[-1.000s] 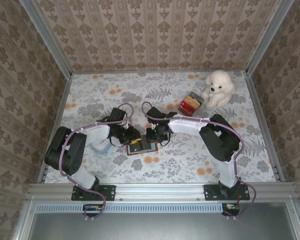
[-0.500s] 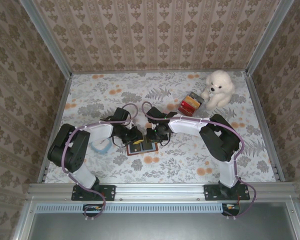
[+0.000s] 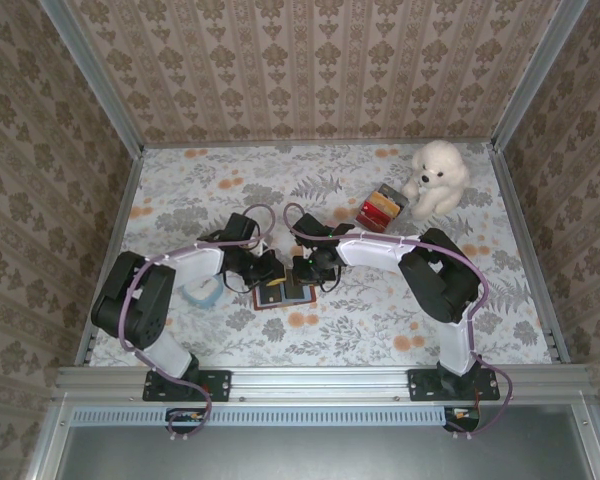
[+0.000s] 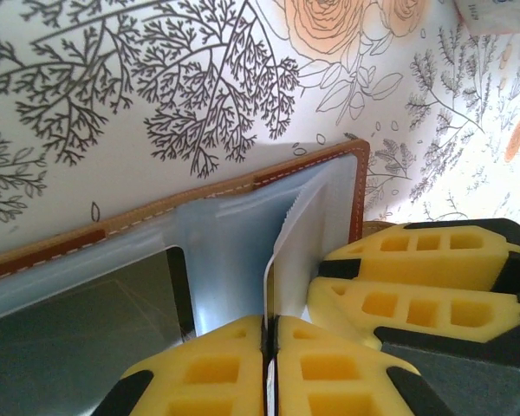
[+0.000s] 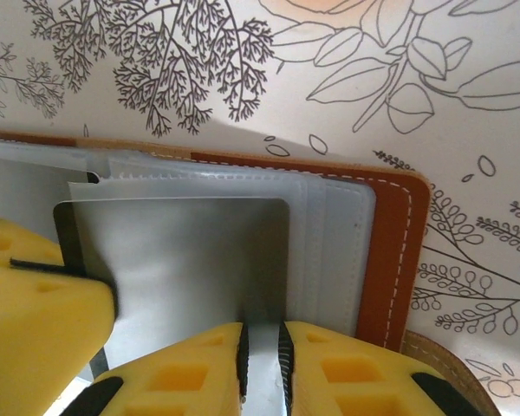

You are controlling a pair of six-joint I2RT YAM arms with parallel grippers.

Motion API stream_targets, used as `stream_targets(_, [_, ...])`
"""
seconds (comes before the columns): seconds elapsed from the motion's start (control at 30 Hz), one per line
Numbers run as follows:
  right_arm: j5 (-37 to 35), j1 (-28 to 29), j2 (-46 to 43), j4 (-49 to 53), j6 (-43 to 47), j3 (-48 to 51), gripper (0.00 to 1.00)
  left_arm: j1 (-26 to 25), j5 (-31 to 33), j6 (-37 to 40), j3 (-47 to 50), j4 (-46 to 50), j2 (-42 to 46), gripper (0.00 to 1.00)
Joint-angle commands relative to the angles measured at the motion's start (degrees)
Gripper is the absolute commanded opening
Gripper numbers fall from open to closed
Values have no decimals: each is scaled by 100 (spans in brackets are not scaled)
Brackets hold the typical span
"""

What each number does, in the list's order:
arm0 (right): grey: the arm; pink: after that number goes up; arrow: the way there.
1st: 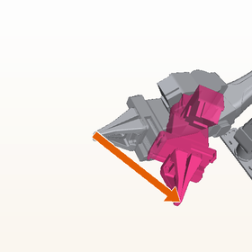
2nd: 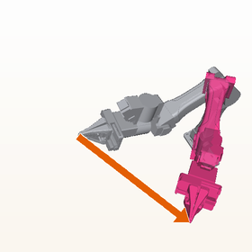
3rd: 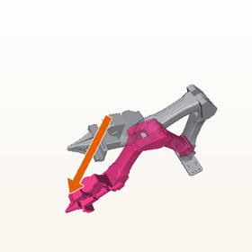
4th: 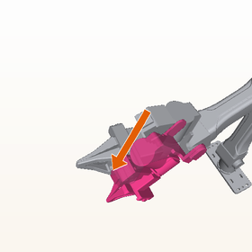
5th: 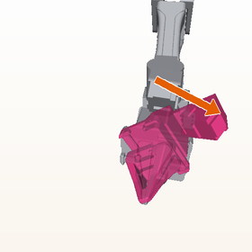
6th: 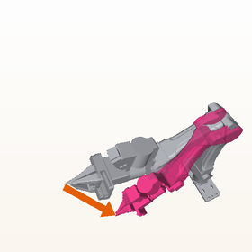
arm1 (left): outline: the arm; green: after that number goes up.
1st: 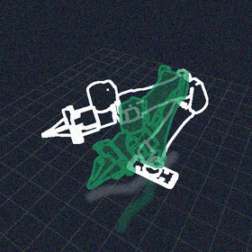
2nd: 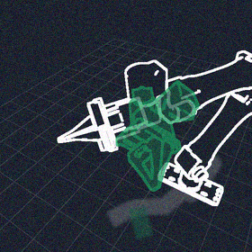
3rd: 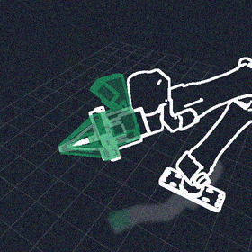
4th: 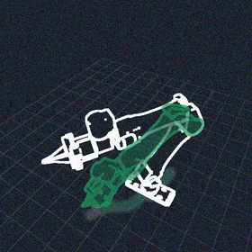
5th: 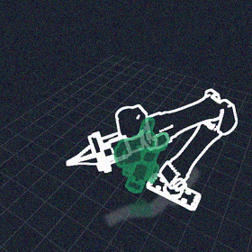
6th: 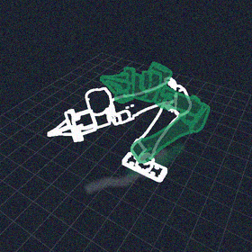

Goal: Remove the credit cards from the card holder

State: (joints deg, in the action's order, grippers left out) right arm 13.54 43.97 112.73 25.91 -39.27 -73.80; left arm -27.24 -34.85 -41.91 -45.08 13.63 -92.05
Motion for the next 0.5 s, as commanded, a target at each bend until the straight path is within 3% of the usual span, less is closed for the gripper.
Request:
stream_targets(0.0, [-305, -42, 328, 454, -107, 48, 22, 77, -117, 151, 148, 37, 245, 10])
stream_targets(0.47, [-660, -37, 478, 869, -2, 6, 20, 401, -461, 93, 474, -307, 404, 9])
